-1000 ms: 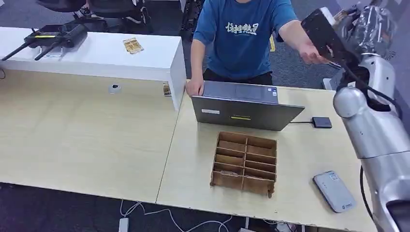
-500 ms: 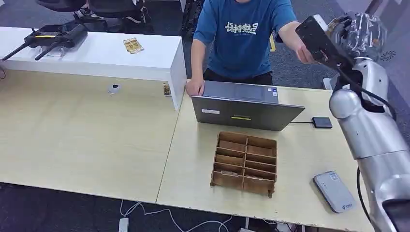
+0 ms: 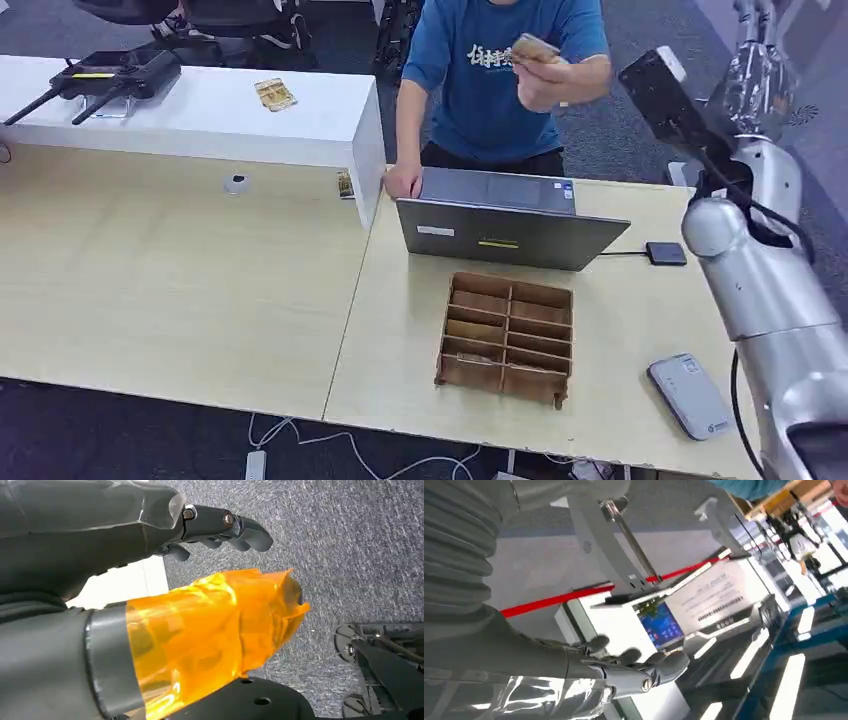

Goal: Pass the card to the sensor for recognition and then transmit it.

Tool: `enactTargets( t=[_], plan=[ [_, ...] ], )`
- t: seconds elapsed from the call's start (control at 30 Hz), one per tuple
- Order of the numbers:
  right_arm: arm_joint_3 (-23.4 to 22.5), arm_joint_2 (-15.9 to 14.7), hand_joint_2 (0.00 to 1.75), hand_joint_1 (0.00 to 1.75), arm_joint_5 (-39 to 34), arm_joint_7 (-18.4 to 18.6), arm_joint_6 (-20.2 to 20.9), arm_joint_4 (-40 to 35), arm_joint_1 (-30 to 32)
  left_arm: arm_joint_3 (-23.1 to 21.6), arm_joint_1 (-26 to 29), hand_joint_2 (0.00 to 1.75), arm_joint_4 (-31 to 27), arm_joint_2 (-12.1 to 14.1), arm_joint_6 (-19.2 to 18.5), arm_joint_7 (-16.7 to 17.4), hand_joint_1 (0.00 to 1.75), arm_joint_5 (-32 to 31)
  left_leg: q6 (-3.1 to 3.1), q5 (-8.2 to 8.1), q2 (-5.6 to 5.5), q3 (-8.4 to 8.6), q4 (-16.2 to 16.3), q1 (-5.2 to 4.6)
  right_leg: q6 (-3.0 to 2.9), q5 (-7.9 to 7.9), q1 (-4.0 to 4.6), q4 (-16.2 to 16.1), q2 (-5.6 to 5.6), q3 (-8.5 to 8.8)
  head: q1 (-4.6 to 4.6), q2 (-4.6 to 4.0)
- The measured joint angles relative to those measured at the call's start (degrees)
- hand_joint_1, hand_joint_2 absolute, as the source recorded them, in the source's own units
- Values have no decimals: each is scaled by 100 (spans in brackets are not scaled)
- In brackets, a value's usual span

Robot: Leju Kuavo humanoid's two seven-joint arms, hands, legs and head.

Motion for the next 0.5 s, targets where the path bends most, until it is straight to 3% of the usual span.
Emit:
enactTargets(
  t=[0.13,0.33,0.5],
  plan=[
    [-177,-116,175,0,772,-90,-601,-486,403,0,4,0,0,0,-15,0,0,-20,0,-1,-1,-2,0,0,0,0,0,-1,-1,0,-2,0],
    [-424,-247,175,0,1102,-120,-697,-925,747,-4,8,0,0,2,-17,0,0,-37,0,-1,1,-1,0,-1,0,0,0,-3,3,0,-2,0],
    [-645,-442,175,0,2453,-92,-1132,-1403,1101,-50,12,0,0,0,-22,0,0,-55,0,0,-2,-1,2,0,0,1,0,-3,-2,1,0,0]
  ],
)
